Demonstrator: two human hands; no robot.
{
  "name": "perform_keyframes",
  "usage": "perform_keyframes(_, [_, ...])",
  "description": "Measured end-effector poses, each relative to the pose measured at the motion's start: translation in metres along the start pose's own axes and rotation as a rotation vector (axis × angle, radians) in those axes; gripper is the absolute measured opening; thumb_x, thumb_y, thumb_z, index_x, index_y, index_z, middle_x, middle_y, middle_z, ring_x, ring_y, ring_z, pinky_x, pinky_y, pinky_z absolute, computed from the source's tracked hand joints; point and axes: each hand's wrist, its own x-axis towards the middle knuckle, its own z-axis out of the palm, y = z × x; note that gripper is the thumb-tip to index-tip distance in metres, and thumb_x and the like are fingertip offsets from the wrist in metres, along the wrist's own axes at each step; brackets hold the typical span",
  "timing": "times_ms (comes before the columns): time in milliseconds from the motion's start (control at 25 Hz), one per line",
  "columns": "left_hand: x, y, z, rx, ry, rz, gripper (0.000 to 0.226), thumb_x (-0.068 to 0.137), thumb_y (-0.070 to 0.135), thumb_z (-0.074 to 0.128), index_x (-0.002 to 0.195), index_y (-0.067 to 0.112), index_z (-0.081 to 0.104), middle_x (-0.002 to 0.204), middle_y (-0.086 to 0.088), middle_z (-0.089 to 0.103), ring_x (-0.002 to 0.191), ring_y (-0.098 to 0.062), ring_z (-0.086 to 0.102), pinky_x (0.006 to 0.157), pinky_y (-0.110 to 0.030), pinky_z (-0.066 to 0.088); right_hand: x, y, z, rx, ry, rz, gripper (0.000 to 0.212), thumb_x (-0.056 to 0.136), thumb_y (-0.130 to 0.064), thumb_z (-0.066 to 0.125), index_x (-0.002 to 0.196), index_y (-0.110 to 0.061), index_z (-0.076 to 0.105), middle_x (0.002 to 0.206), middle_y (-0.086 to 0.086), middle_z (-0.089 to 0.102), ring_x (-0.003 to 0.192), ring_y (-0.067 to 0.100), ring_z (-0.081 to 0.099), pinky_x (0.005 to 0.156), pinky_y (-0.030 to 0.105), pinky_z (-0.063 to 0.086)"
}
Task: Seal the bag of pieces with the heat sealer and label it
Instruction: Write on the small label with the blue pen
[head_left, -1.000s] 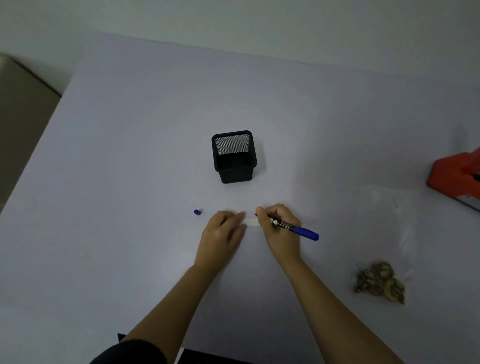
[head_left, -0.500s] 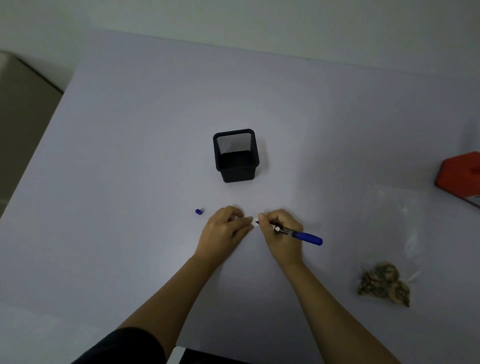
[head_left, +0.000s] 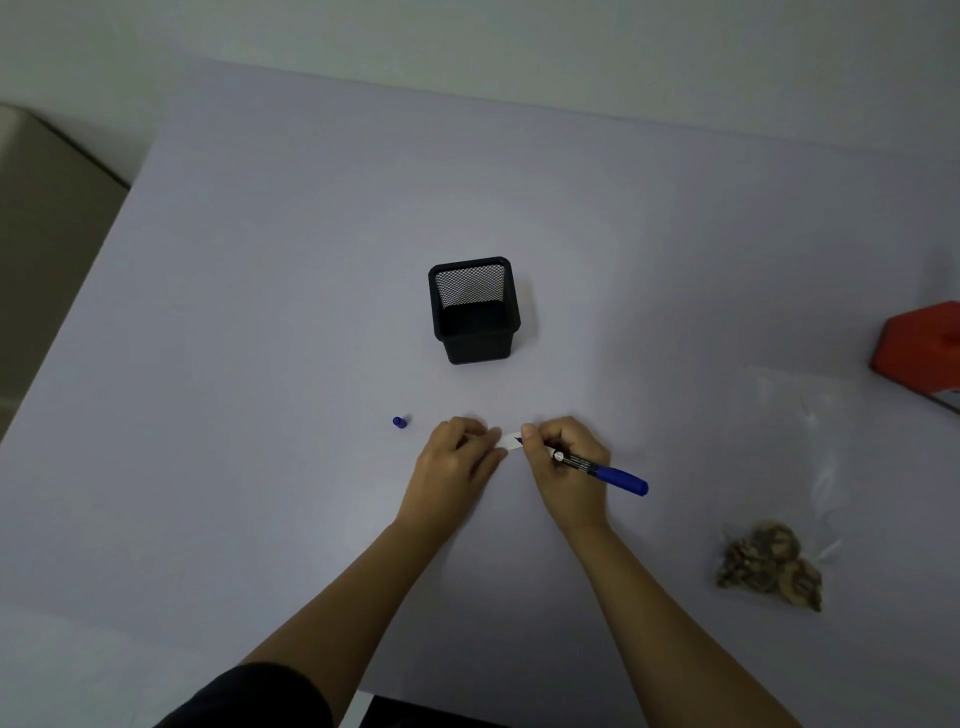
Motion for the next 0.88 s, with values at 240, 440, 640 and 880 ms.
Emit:
perform_keyframes(240, [0.0,0.001,0.005,-0.04,0.046,-0.035,0.017,0.085,0.019,0.065,0.092,0.005,0.071,0.087,-0.009,0.064,0.078,-0.02,0.059,0.072,-0.024,0.048,-0.001,-0.002,0.0,-0.003,-0.004,0.0,0.034,0.082,-0.036,0.06,0.064,-0.008,0.057,0.062,-0.01,0.053,0.057,0.009,0.05,0.054,0.017,0.044])
perform_keyframes(440, [-0.01,-0.005,0.003,0.221,-0.003,0.257,0.035,0.091,0.034,0.055,0.098,0.003,0.07,0.093,-0.012,0.067,0.075,-0.024,0.061,0.064,-0.035,0.052,-0.002,-0.001,0.0,-0.028,0.004,-0.03,0.034,0.083,-0.036,0.059,0.065,-0.007,0.056,0.063,-0.007,0.054,0.057,0.01,0.051,0.053,0.022,0.046])
perform_keyframes(640, [-0.012,-0.002,0.002,0.309,-0.031,0.244,0.036,0.091,0.035,0.052,0.104,0.005,0.067,0.1,-0.01,0.066,0.077,-0.025,0.061,0.062,-0.037,0.053,-0.003,-0.001,0.0,-0.028,0.004,-0.065,0.031,0.083,-0.034,0.06,0.065,-0.009,0.056,0.062,-0.008,0.054,0.057,0.01,0.052,0.054,0.02,0.046])
perform_keyframes(880, [-0.018,0.005,0.0,0.099,-0.02,0.015,0.035,0.088,0.034,0.053,0.102,0.005,0.069,0.099,-0.009,0.068,0.085,-0.022,0.064,0.075,-0.032,0.054,-0.003,-0.004,0.0,-0.034,-0.006,-0.077,0.026,0.082,-0.031,0.061,0.064,-0.013,0.055,0.064,-0.019,0.051,0.061,0.0,0.052,0.057,0.007,0.041])
